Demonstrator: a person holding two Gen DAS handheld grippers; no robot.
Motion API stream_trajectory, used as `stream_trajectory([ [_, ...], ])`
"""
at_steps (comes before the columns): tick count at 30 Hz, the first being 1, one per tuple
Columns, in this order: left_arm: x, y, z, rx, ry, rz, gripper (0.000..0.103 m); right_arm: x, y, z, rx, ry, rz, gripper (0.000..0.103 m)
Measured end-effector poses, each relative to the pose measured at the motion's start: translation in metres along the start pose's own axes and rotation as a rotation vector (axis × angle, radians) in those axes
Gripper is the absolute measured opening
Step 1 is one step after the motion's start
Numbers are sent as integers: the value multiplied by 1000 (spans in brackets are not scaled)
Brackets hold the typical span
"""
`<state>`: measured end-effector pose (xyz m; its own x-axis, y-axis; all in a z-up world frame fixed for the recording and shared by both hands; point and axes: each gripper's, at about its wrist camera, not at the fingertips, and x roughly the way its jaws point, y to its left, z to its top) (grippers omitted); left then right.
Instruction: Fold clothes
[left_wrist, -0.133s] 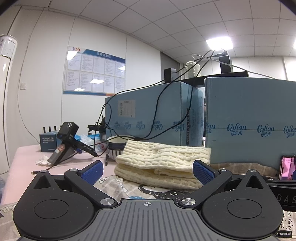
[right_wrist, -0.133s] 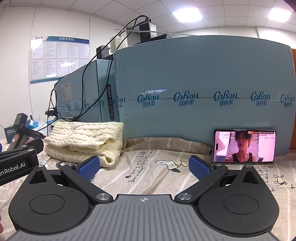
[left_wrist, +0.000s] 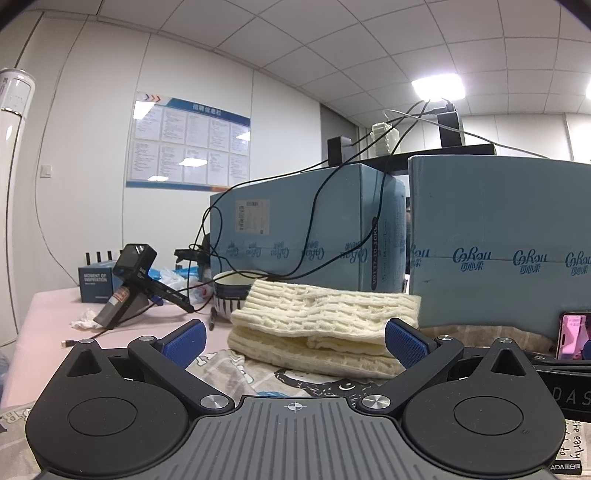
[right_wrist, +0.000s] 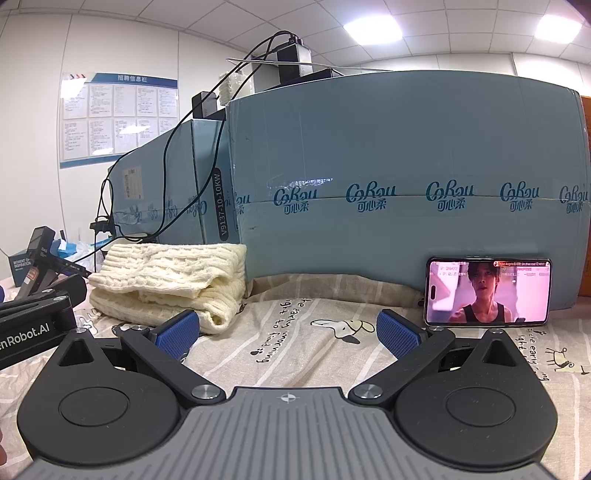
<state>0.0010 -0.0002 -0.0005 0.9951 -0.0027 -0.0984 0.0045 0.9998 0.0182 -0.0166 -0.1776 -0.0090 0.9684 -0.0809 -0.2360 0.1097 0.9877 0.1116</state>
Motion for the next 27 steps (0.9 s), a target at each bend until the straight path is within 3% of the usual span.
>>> stream_trajectory([
  [27,0,2,1,-25,8,-19,103,0,-1,-2,16,8,4,103],
])
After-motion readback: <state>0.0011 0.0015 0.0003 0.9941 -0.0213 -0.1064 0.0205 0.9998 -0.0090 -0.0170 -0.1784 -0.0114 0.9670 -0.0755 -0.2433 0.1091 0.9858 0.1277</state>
